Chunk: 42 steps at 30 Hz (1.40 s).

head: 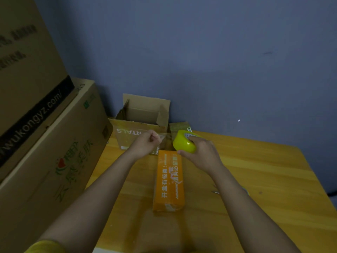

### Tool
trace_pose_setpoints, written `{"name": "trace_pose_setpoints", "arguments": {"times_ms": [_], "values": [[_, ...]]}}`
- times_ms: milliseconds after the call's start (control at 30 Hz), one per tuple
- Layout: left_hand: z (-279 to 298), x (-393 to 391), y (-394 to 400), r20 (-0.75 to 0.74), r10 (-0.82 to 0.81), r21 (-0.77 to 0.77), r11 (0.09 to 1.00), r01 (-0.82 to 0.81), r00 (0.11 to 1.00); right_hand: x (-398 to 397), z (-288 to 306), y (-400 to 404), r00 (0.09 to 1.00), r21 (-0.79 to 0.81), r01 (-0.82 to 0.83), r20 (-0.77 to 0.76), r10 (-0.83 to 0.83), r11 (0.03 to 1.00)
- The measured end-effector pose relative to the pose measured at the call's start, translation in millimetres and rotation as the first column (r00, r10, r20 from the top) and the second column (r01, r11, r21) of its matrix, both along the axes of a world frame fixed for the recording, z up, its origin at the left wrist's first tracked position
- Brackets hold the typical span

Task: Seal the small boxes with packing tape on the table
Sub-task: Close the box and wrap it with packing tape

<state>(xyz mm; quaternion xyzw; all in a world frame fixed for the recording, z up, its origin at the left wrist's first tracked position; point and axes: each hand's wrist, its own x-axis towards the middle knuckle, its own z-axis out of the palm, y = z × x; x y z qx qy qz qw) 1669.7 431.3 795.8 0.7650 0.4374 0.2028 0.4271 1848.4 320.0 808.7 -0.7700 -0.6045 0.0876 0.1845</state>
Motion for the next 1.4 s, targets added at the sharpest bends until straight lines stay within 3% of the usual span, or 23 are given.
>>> {"name": "trace_pose_setpoints", "arguments": {"times_ms": [233,433,533,633,700,767,833,933,1033,1200,1400], "values": [[2,-5,5,-0.14,-0.111,-0.033,0.994,0.107,0.984,5,3,-3,0.996,-0.06,0.02,0.086,-0.015,0.998],[-8,-20,-1,-0.14,-0.17,-0.129,0.98,0.153,0.975,20,-5,-14,0.978,-0.332,0.132,0.2,-0.066,0.934],[-18,-13,-9,-0.142,-0.191,-0.167,0.972,0.166,0.971,26,-14,-23,0.989,-0.38,0.134,0.113,-0.098,0.915],[-29,-7,-20,-0.119,-0.166,-0.351,0.929,0.114,0.979,29,-20,-36,0.99,-0.407,0.142,0.064,-0.126,0.902],[-38,-6,-30,-0.114,-0.128,-0.449,0.891,0.064,0.985,34,-27,-48,0.974,-0.397,0.159,-0.087,-0.21,0.904],[-50,-6,-42,-0.104,-0.079,-0.514,0.858,0.014,0.991,38,-39,-57,0.892,-0.357,0.192,-0.324,-0.314,0.914],[-62,-8,-55,-0.085,-0.029,-0.563,0.826,-0.024,0.996,39,-55,-63,0.835,-0.343,0.19,-0.436,-0.335,0.92],[-82,-14,-69,-0.048,0.008,-0.571,0.821,-0.034,0.999,33,-76,-68,0.898,-0.363,0.156,-0.334,-0.285,0.919],[-108,-25,-74,-0.11,-0.009,-0.444,0.895,-0.041,0.994,22,-87,-69,0.966,-0.337,0.161,-0.137,-0.218,0.927],[-132,-35,-81,-0.198,-0.042,-0.328,0.944,-0.026,0.979,14,-95,-63,0.993,-0.39,0.119,0.029,-0.117,0.913],[-140,-34,-81,-0.255,-0.017,-0.285,0.957,-0.058,0.967,11,-95,-53,0.992,-0.454,0.12,0.093,-0.087,0.883]]}}
